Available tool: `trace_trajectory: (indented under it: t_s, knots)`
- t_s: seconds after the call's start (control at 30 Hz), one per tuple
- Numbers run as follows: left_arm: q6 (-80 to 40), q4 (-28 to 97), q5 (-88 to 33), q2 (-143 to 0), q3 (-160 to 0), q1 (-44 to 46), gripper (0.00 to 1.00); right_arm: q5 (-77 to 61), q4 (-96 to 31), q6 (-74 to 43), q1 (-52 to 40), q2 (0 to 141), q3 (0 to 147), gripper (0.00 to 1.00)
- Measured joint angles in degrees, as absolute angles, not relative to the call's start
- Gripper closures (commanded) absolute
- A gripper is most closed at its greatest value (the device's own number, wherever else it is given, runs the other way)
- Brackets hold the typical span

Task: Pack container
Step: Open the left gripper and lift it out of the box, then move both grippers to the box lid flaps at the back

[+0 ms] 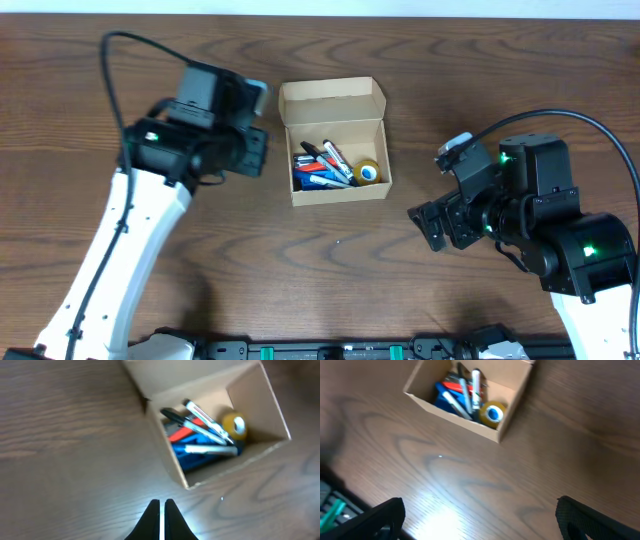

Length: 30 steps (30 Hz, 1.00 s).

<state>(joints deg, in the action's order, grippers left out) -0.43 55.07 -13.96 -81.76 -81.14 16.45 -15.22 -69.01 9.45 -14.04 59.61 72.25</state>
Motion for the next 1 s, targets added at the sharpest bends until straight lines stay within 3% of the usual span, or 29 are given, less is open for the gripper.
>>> trace_trajectory:
  t_s: [0.03, 0.07, 0.17, 0.27, 0.37, 0.43, 0.8, 1.0]
  knots:
    - [-0.6, 55.0, -14.8, -81.9, -81.1, 15.1, 0.94, -16.1, -68.6, 9.4, -14.0, 59.6, 72.2, 0.01]
    - [-0.7, 55.0, -15.7, -82.1, -81.1, 13.8, 0.94, -17.2, -67.7, 9.4, -14.0, 59.6, 72.2, 0.07]
    - [-1.3, 53.7, -18.2, -83.9, -81.1, 10.8, 0.94, -18.6, -65.0, 8.8, -14.0, 59.9, 72.2, 0.46]
    - [-1.5, 52.1, -21.0, -87.4, -81.1, 9.0, 0.94, -17.9, -59.8, 7.4, -14.0, 61.6, 72.2, 0.79]
    - [-1.6, 49.3, -23.0, -91.5, -81.1, 8.1, 0.94, -16.1, -54.0, 5.4, -14.0, 65.1, 72.1, 0.92]
    - [-2.2, 46.0, -23.8, -94.4, -81.1, 8.0, 0.94, -15.2, -50.2, 4.1, -14.0, 68.7, 71.9, 0.99]
    - [-10.2, 28.7, -29.4, -104.4, -81.1, 5.8, 0.94, -13.7, -35.1, -5.6, -10.1, 87.0, 71.5, 0.99]
    - [-15.2, 26.8, -34.4, -112.2, -83.9, 3.0, 0.94, -16.3, -26.5, -11.3, -5.7, 95.7, 71.5, 0.99]
